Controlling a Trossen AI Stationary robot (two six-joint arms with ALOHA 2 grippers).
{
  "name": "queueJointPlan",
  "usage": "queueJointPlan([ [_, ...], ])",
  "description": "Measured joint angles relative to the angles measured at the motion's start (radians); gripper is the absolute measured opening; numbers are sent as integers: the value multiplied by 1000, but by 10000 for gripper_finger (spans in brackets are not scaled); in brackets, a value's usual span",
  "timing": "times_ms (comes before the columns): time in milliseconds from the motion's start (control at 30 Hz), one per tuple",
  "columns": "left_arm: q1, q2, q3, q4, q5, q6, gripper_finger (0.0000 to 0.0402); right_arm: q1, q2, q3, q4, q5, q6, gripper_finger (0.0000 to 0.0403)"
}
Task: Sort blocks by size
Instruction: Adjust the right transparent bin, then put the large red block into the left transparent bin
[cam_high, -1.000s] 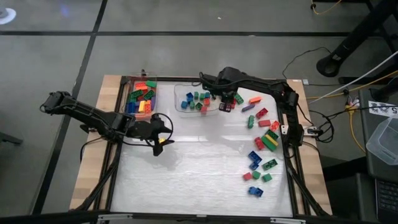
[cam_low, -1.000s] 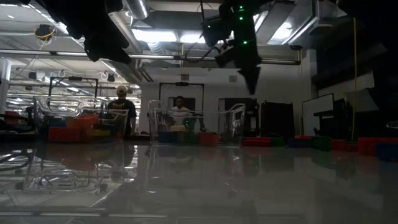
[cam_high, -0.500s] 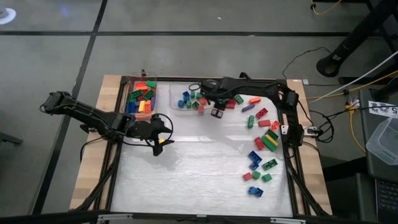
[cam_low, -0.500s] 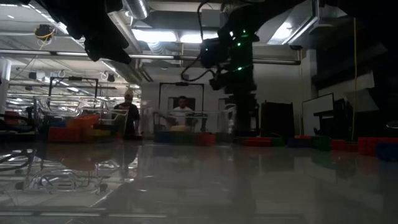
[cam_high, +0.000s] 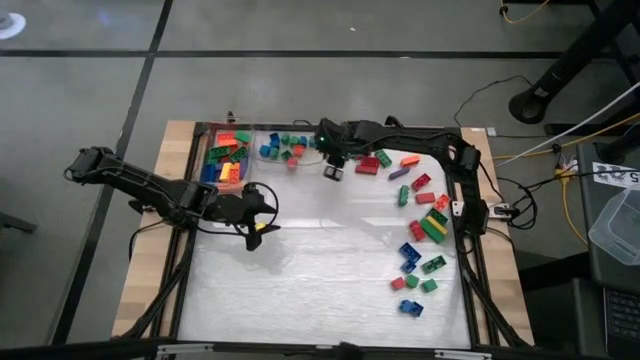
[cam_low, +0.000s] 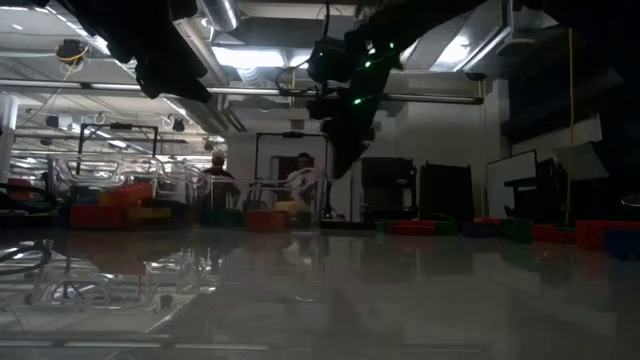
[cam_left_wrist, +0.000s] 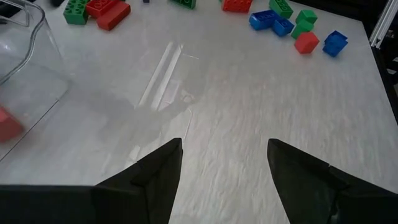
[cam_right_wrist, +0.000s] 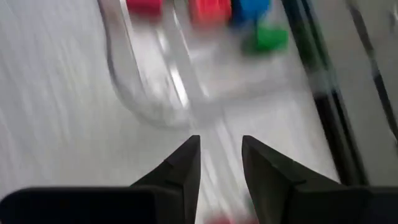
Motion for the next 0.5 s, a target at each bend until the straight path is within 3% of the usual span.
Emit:
queueJointPlan([
  [200, 0, 0, 0, 0, 0, 1, 223, 0, -1, 27, -383, 11, 25, 117],
  [500, 0, 0, 0, 1, 0, 1, 223, -1, 1, -143, -340, 76, -47, 117],
])
